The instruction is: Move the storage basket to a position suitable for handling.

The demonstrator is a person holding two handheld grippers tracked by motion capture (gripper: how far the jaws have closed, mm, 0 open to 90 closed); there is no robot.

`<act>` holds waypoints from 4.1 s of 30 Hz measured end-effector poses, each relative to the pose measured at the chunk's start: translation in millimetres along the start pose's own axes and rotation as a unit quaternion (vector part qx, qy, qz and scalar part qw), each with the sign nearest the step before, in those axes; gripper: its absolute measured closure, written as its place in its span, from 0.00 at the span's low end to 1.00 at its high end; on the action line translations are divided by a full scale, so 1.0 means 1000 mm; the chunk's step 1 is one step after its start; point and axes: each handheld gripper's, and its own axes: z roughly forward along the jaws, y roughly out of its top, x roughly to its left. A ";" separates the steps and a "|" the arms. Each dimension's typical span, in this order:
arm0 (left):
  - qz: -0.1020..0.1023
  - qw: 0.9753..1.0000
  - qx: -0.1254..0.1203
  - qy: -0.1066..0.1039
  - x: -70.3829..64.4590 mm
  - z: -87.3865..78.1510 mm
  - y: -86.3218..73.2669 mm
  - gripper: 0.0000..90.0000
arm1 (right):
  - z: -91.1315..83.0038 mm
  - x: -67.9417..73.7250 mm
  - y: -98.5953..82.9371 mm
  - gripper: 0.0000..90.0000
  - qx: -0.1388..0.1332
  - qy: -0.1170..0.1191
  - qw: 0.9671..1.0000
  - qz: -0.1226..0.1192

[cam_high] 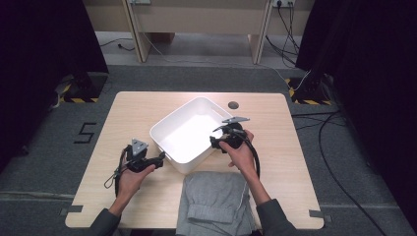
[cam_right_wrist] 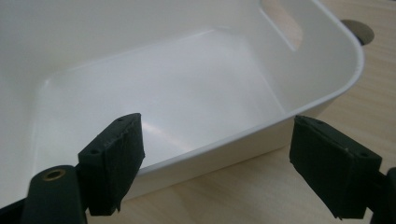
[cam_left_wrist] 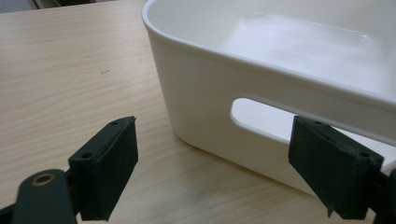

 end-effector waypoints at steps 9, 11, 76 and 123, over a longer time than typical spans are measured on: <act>0.007 0.999 0.003 -0.031 -0.019 -0.004 -0.003 0.18 | -0.034 -0.024 0.012 0.24 -0.015 -0.093 0.993 -0.071; 0.016 0.999 0.008 -0.038 -0.024 -0.007 -0.004 0.19 | -0.024 -0.041 0.019 0.24 -0.018 -0.089 0.994 -0.068; 0.025 0.995 0.005 -0.101 -0.065 0.000 0.008 0.21 | -0.023 -0.047 -0.054 0.29 -0.024 -0.042 0.999 0.018; 0.006 0.989 0.030 -0.146 -0.050 -0.041 -0.009 0.19 | -0.086 -0.057 -0.082 0.21 -0.136 0.002 0.991 0.006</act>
